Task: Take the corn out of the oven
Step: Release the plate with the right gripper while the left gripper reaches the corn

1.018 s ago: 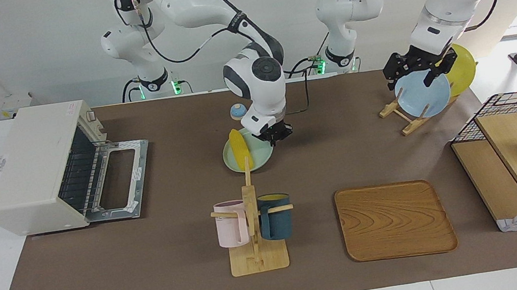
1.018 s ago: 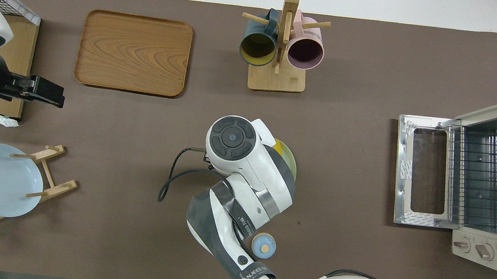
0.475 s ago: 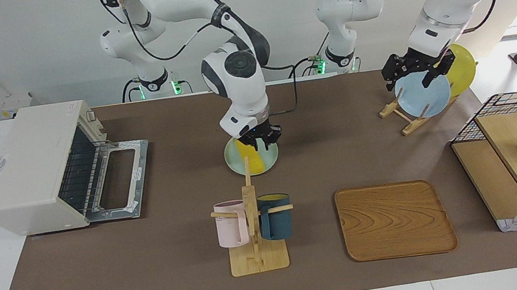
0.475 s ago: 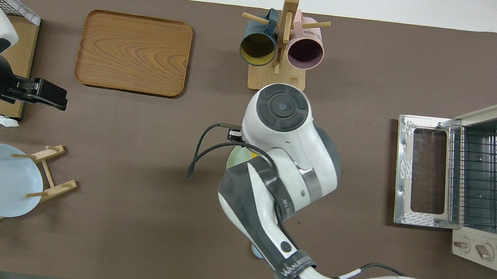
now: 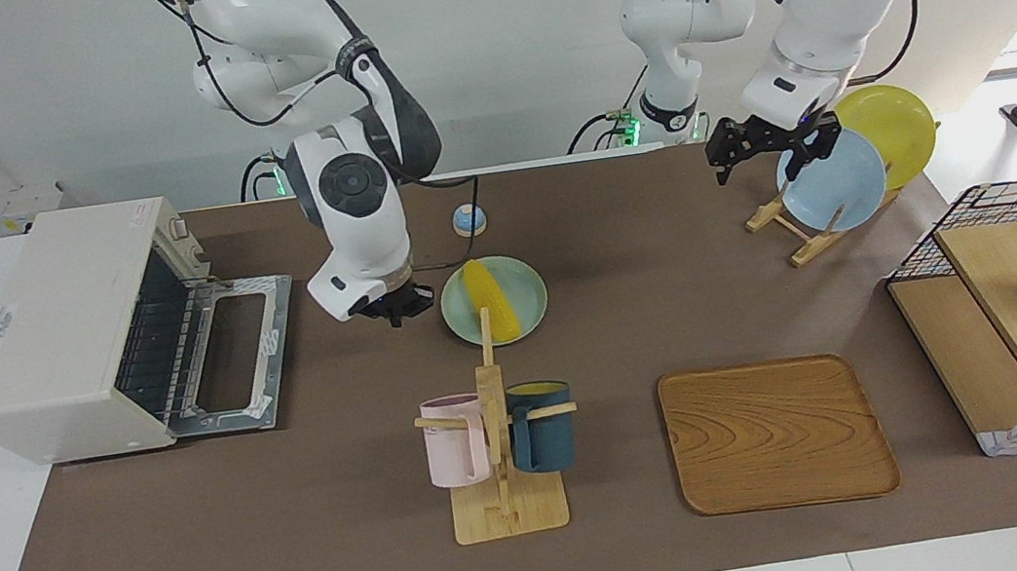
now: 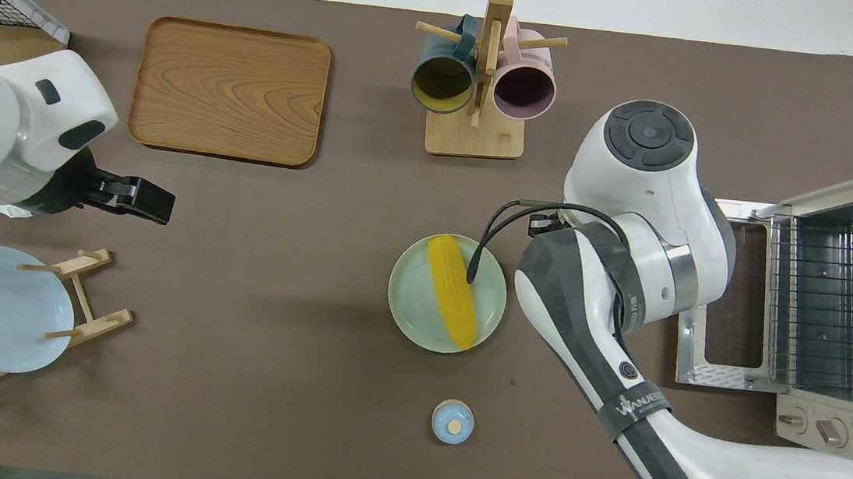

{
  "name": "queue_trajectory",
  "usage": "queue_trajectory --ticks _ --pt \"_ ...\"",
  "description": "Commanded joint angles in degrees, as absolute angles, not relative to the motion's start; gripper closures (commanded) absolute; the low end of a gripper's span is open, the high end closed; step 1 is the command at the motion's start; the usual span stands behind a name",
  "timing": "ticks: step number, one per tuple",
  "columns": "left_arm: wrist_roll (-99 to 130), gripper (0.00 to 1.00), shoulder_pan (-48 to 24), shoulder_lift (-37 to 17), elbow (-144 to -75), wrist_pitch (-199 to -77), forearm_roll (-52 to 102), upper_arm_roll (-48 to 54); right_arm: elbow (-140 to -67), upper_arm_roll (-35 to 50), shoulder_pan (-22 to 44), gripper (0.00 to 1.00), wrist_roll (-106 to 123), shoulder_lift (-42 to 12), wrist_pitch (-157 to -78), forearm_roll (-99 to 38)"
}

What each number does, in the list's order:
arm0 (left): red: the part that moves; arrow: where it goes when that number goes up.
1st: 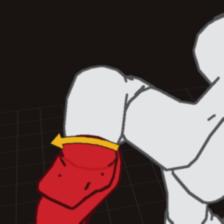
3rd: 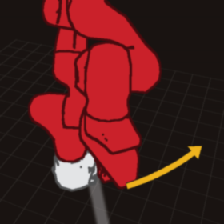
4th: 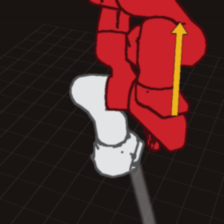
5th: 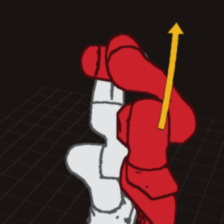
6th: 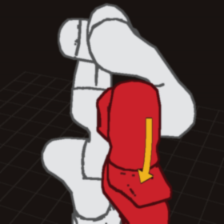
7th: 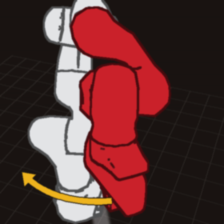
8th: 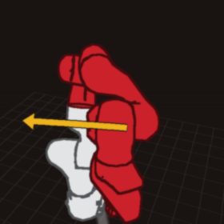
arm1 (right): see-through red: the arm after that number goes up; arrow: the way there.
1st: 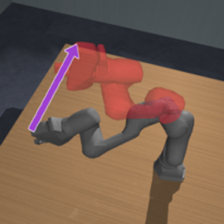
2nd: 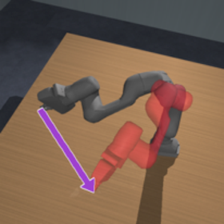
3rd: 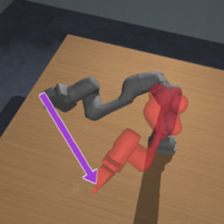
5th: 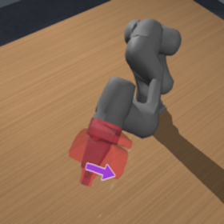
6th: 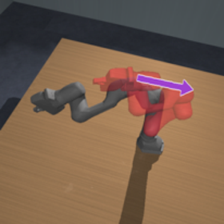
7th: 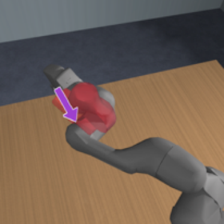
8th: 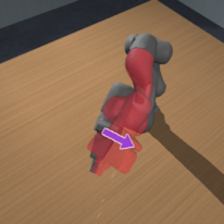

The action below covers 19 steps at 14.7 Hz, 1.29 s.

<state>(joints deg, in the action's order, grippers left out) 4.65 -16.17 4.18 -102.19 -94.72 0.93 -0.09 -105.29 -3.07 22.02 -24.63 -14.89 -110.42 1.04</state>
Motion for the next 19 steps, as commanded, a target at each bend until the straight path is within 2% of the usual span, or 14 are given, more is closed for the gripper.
queue_trajectory --ticks 1,3,8,12,15,19 --pt "8.25 0.00 -21.51 7.64 -108.01 -98.61 0.09 -0.62 -117.73 -2.46 15.76 1.00 -19.45 -10.29 -120.89 2.29" --pt "11.58 0.00 -25.46 7.73 -109.68 -101.41 0.35 -0.62 -123.11 -2.46 13.63 1.00 -15.40 -9.58 -126.72 2.37" --pt "26.33 0.00 -35.49 5.81 -114.08 -111.25 2.02 -0.62 -123.75 -2.55 11.26 1.00 -14.59 -10.90 -126.91 6.24" --pt "43.54 0.00 -43.58 -3.31 -113.99 -122.58 2.11 -0.62 -123.75 -2.46 10.38 1.00 -14.41 -11.87 -126.74 12.46" --pt "48.07 0.00 -45.87 -9.21 -112.95 -128.92 4.20 -0.62 -123.84 -2.55 9.85 1.00 -14.33 -12.04 -126.30 13.27" --pt "52.01 0.00 -48.15 -19.40 -105.75 -130.95 6.33 -0.88 -123.84 -2.46 8.97 1.00 -14.33 -12.74 -125.69 16.42"
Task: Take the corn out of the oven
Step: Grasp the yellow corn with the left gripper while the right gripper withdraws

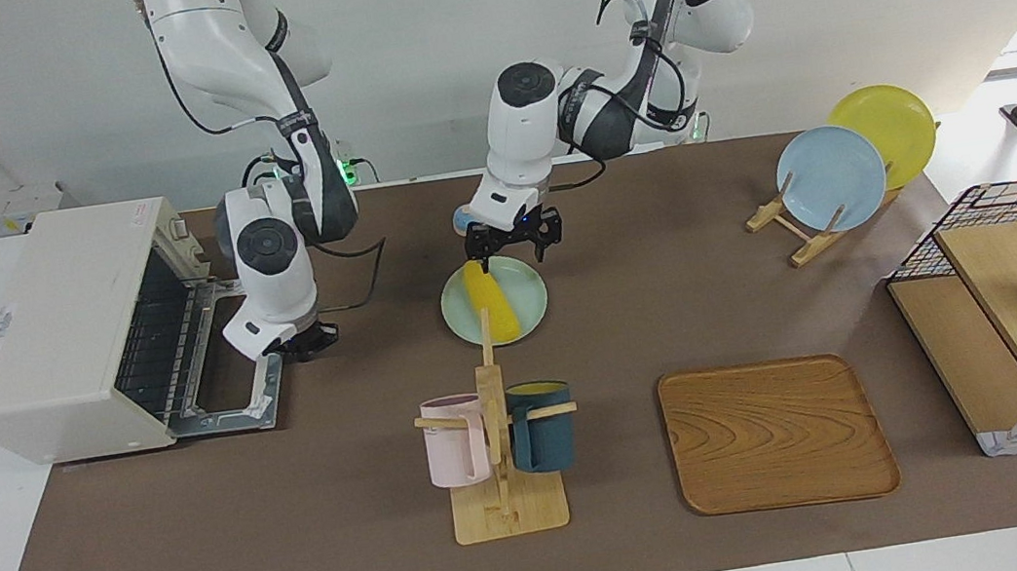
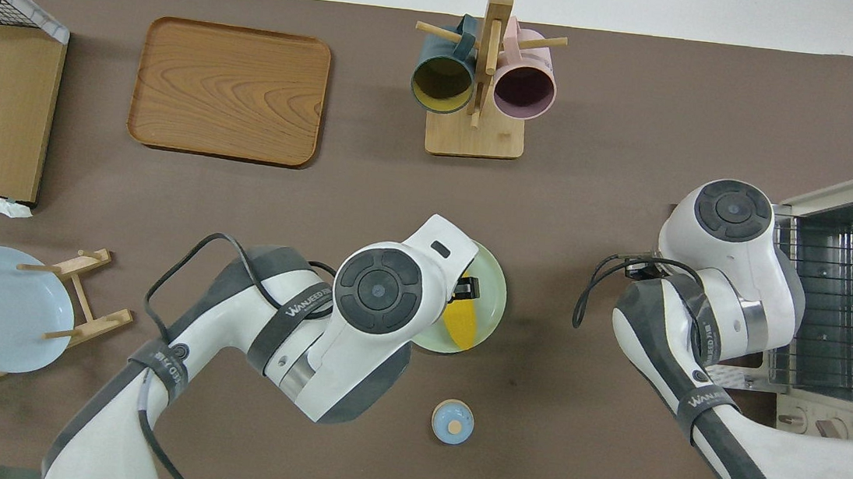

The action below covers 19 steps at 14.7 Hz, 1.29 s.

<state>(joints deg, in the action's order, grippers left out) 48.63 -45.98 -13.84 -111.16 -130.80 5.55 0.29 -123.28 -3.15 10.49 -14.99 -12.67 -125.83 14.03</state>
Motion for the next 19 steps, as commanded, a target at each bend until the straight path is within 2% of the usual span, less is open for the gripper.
queue_trajectory --ticks 1,3,6,9,13,14,16,17,18,19 --pt "52.81 0.00 -48.69 -21.08 -104.95 -132.00 6.24 -0.88 -123.84 -2.46 8.18 1.00 -14.24 -12.83 -125.16 17.74" --pt "52.65 0.00 -48.78 -22.49 -104.94 -135.25 6.07 -0.88 -123.31 -2.46 8.09 1.00 -13.89 -12.83 -123.93 19.33" --pt "51.95 0.00 -48.43 -24.52 -104.15 -135.53 3.61 -0.88 -119.81 -2.37 8.35 1.00 -13.28 -12.22 -117.54 20.30" --pt "49.93 0.01 -47.73 -24.52 -104.24 -135.00 1.67 -0.79 -117.34 -2.55 7.74 1.00 -7.31 -9.07 -111.02 20.30" --pt "49.13 0.16 -47.81 -24.52 -104.76 -135.79 1.67 -0.79 -115.84 -2.46 3.09 1.00 1.73 -3.17 -105.13 20.22" --pt "49.13 0.29 -47.99 -24.52 -104.77 -135.97 1.67 -0.79 -115.14 -2.46 2.03 1.00 3.85 -2.56 -104.51 19.95" --pt "49.22 0.77 -47.99 -24.52 -104.85 -135.79 1.76 -0.79 -114.79 -2.46 -1.30 1.00 5.62 -0.54 -103.01 19.16" --pt "49.31 0.94 -47.99 -24.52 -104.85 -135.53 1.76 -0.88 -114.79 -2.46 -2.19 1.00 6.67 0.34 -102.40 18.81" --pt "49.48 1.00 -47.99 -24.52 -104.77 -135.09 1.76 -0.88 -114.70 -2.46 -2.63 1.00 7.90 1.05 -101.78 18.72" --pt "49.66 1.00 -47.99 -24.52 -104.68 -134.83 1.76 -0.97 -114.78 -2.46 -2.81 1.00 8.35 1.92 -101.43 18.72"
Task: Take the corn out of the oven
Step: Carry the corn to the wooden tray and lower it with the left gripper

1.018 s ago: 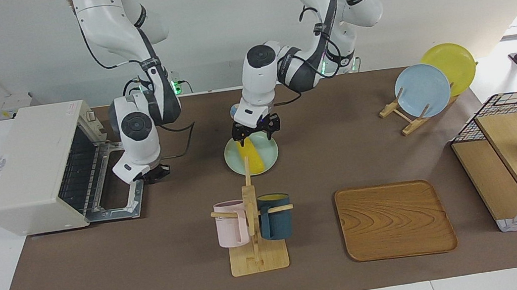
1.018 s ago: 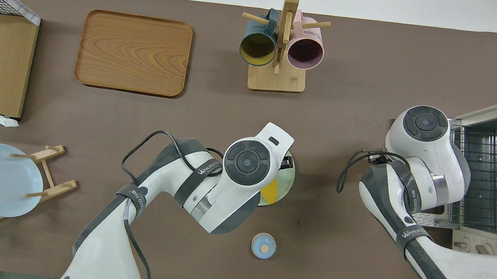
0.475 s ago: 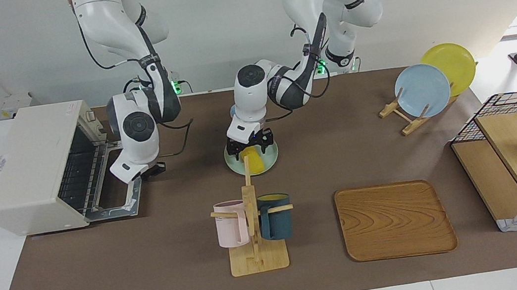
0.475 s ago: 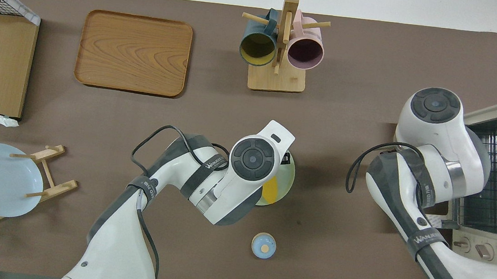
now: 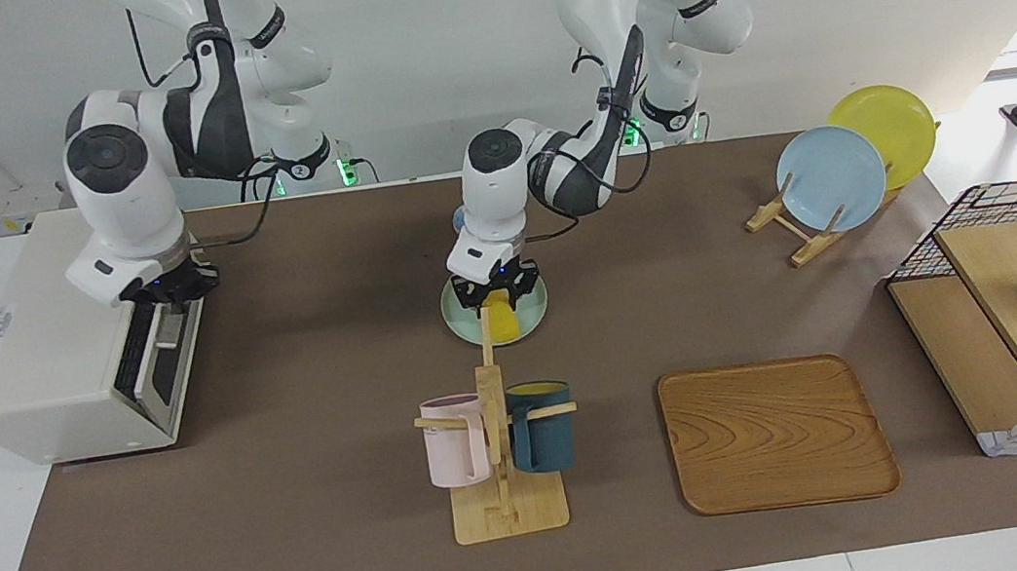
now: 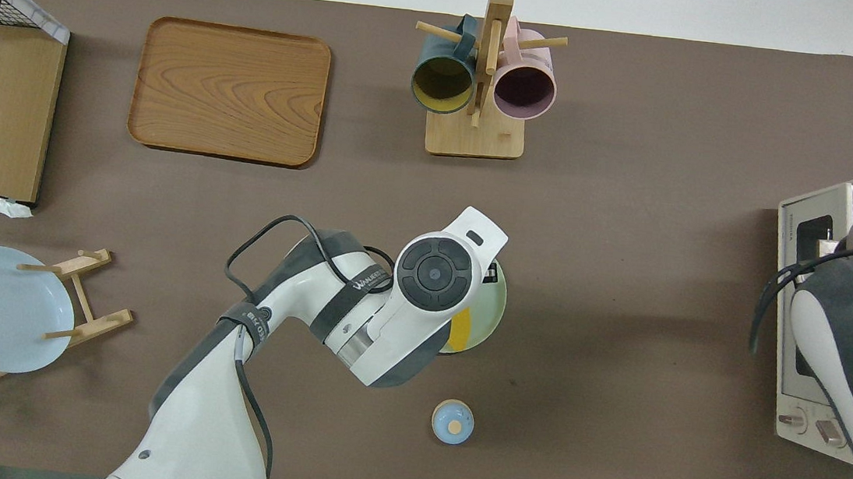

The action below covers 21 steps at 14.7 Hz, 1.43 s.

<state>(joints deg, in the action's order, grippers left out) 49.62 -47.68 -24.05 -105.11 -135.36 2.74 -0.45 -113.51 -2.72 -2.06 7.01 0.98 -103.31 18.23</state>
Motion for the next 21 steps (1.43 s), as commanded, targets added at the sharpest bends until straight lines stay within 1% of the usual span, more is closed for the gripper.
queue_trajectory --ticks 1,4,6,7,8,9,10,11,13,14,18,19,21 --pt "49.66 1.00 -47.90 -24.43 -104.42 -134.13 1.76 -1.05 -114.70 -2.46 -2.73 1.00 8.44 2.89 -100.56 18.72" --pt "49.57 1.00 -46.77 -23.30 -102.66 -130.97 1.85 -1.49 -113.21 -2.20 -2.20 1.00 8.70 5.36 -97.31 18.72" --pt "48.26 1.00 -41.07 -18.48 -101.95 -125.00 1.67 -1.41 -106.21 -1.76 -1.85 1.00 8.79 4.93 -91.43 15.14" --pt "46.51 1.00 -39.13 -17.59 -101.69 -123.76 1.67 -1.41 -104.61 -1.76 -1.67 0.91 8.79 4.83 -90.62 12.42" --pt "44.14 1.00 -37.37 -17.32 -100.47 -122.71 1.67 -1.41 -103.89 -1.76 -1.76 0.77 8.79 4.83 -90.35 9.43" --pt "41.77 1.00 -35.35 -17.84 -98.63 -121.39 1.67 -1.41 -103.80 -1.93 -2.19 0.67 8.79 5.01 -90.26 5.58" --pt "39.66 1.00 -33.16 -18.36 -97.13 -120.42 1.67 -1.41 -103.71 -1.93 -2.20 0.61 8.70 5.18 -89.92 3.62" --pt "36.68 1.00 -30.79 -18.98 -96.08 -120.15 1.58 -1.41 -103.80 -1.93 -2.02 0.51 8.61 5.27 -89.39 2.99" --pt "29.39 1.00 -25.08 -19.86 -94.75 -120.15 1.58 -1.32 -103.71 -1.85 -1.76 0.24 8.53 5.36 -89.12 2.90" --pt "25.79 1.00 -22.44 -20.12 -94.66 -120.23 1.67 -1.32 -103.62 -1.76 -1.58 0.00 8.61 5.54 -89.21 2.90" --pt "16.89 1.00 -15.40 -22.84 -90.63 -120.50 1.76 -1.32 -100.73 -1.67 -1.41 0.00 8.09 4.83 -89.47 -0.09" --pt "16.61 1.00 -14.60 -25.03 -88.18 -120.41 1.76 -1.32 -100.55 -1.67 -1.41 0.00 8.09 4.75 -89.47 -0.09" --pt "16.52 1.00 -13.89 -31.87 -80.64 -120.23 1.76 -1.32 -99.94 -0.27 -1.06 0.00 8.09 4.66 -89.47 -0.17"
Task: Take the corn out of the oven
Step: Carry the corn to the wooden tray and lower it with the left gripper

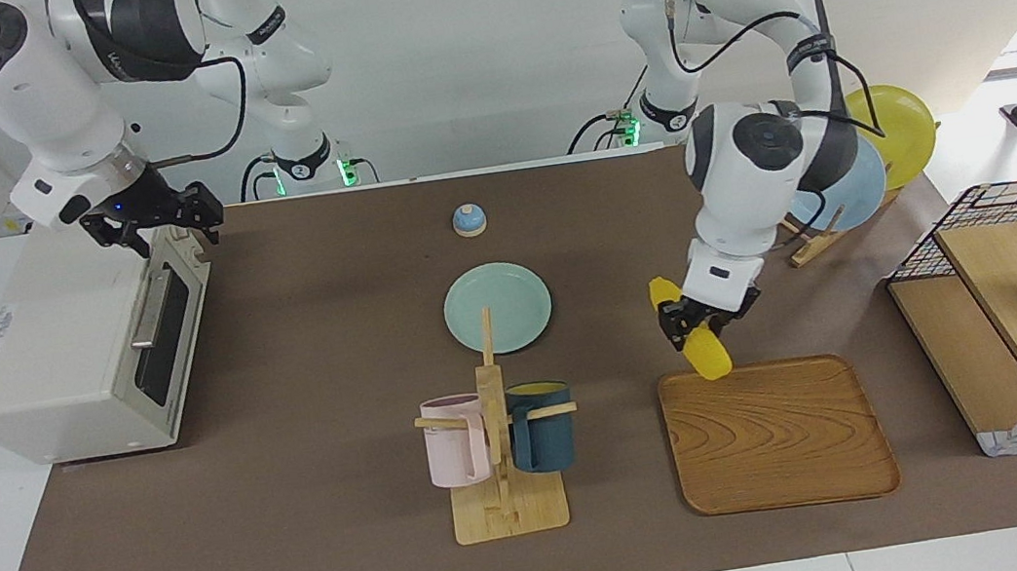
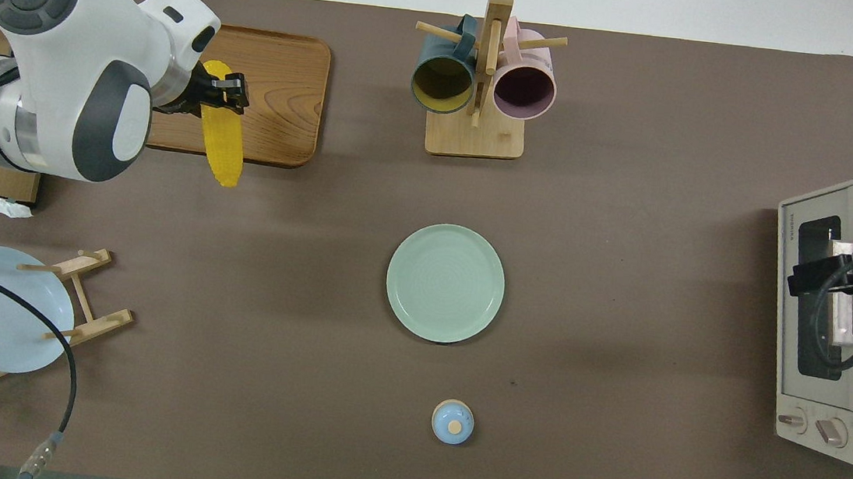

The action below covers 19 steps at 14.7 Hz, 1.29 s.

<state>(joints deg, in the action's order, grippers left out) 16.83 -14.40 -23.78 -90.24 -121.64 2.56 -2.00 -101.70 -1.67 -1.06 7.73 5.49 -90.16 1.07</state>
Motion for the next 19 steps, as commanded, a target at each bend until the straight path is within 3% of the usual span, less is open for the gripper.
queue_trajectory --ticks 1,3,5,17,18,19 --pt "16.52 1.00 -13.71 -35.30 -77.20 -120.32 1.93 -1.32 -98.63 0.08 -0.88 0.00 8.09 4.31 -88.95 0.00" --pt "13.73 1.00 -11.35 -39.97 -71.92 -120.41 2.11 -0.62 -96.95 0.09 0.43 0.00 8.00 3.43 -88.07 -0.09" --pt "9.51 1.00 -8.37 -41.13 -71.80 -121.28 5.51 0.96 -96.33 0.09 0.35 0.00 7.91 3.08 -88.07 0.52" --pt "5.01 1.00 -8.18 -42.80 -72.86 -124.28 5.98 0.97 -92.55 -1.40 0.27 0.00 7.47 0.26 -86.13 0.53" --pt "4.57 0.91 -8.17 -42.72 -72.95 -124.28 5.98 0.97 -92.55 -2.62 0.52 0.00 7.47 0.26 -86.13 0.44" --pt "4.48 0.27 -8.17 -42.71 -72.95 -124.45 5.89 0.97 -92.72 -2.64 0.44 0.00 7.47 0.44 -86.05 0.18"
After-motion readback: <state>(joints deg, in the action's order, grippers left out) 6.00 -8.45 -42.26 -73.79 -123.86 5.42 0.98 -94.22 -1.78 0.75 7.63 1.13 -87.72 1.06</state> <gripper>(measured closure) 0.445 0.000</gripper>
